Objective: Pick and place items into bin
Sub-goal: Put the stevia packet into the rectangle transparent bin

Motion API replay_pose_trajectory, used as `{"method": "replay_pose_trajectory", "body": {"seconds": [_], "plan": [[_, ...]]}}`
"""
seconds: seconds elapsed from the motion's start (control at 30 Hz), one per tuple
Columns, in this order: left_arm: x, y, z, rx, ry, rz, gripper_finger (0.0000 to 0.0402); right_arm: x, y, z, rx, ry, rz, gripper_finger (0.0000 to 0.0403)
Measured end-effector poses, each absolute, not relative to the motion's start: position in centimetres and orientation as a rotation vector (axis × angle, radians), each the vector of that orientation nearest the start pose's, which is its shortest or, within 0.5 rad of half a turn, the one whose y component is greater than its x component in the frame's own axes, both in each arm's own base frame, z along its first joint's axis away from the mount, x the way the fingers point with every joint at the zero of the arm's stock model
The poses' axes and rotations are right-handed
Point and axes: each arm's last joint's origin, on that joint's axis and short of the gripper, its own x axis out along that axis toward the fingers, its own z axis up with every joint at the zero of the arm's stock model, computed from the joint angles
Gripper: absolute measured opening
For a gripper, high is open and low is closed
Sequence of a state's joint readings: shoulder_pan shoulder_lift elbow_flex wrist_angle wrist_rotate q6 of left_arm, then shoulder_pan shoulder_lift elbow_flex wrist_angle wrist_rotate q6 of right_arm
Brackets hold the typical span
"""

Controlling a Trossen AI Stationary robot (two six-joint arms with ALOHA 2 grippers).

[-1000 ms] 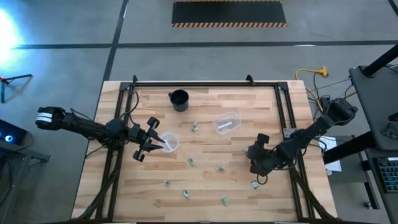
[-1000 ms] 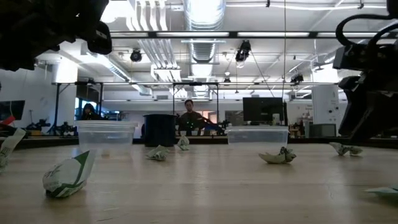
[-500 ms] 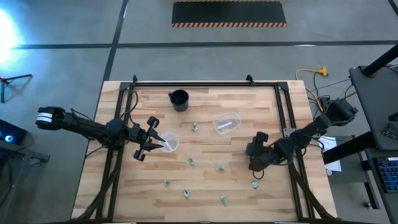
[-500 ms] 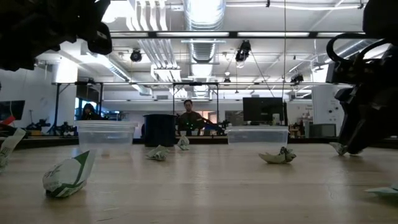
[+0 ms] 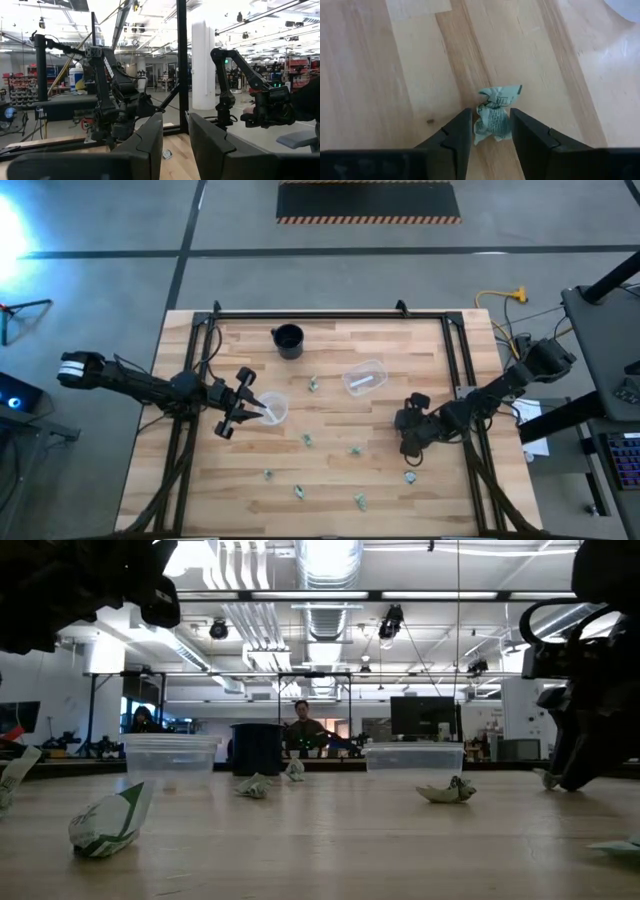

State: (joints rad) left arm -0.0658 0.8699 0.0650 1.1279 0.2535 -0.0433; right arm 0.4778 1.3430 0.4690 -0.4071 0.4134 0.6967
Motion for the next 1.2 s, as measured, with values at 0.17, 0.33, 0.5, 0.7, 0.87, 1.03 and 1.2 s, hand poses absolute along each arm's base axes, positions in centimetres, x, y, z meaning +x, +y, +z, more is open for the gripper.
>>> {"method": "replay_pose_trajectory", "body": {"seconds": [0.17, 0.33, 0.5, 0.7, 0.87, 1.03, 1.2], "plan": [[15.3, -1.7, 20.1, -0.013, -0.317, -0.324, 0.0078, 17.4, 7.7, 12.1, 0.045, 1.091, -0.33, 0.007], [15.3, -1.7, 20.1, -0.014, -0.316, -0.323, 0.0078, 17.4, 7.6, 12.1, 0.036, 1.086, -0.338, 0.0022], [15.3, -1.7, 20.1, -0.014, -0.316, -0.323, 0.0078, 17.8, 7.7, 12.5, -0.002, 1.05, -0.356, 0.001], [15.3, -1.7, 20.1, -0.014, -0.316, -0.323, 0.0078, 18.8, 8.0, 13.8, -0.097, 0.982, -0.362, 0.0009], [15.3, -1.7, 20.1, -0.014, -0.316, -0.323, 0.0078, 20.0, 7.4, 15.1, -0.215, 0.9, -0.443, 0.0009], [15.3, -1.7, 20.1, -0.014, -0.317, -0.323, 0.0078, 21.3, 5.4, 16.2, -0.317, 0.86, -0.566, 0.0009], [15.3, -1.7, 20.1, -0.014, -0.322, -0.323, 0.0078, 22.7, 2.6, 16.6, -0.317, 0.882, -0.579, 0.0009]]}}
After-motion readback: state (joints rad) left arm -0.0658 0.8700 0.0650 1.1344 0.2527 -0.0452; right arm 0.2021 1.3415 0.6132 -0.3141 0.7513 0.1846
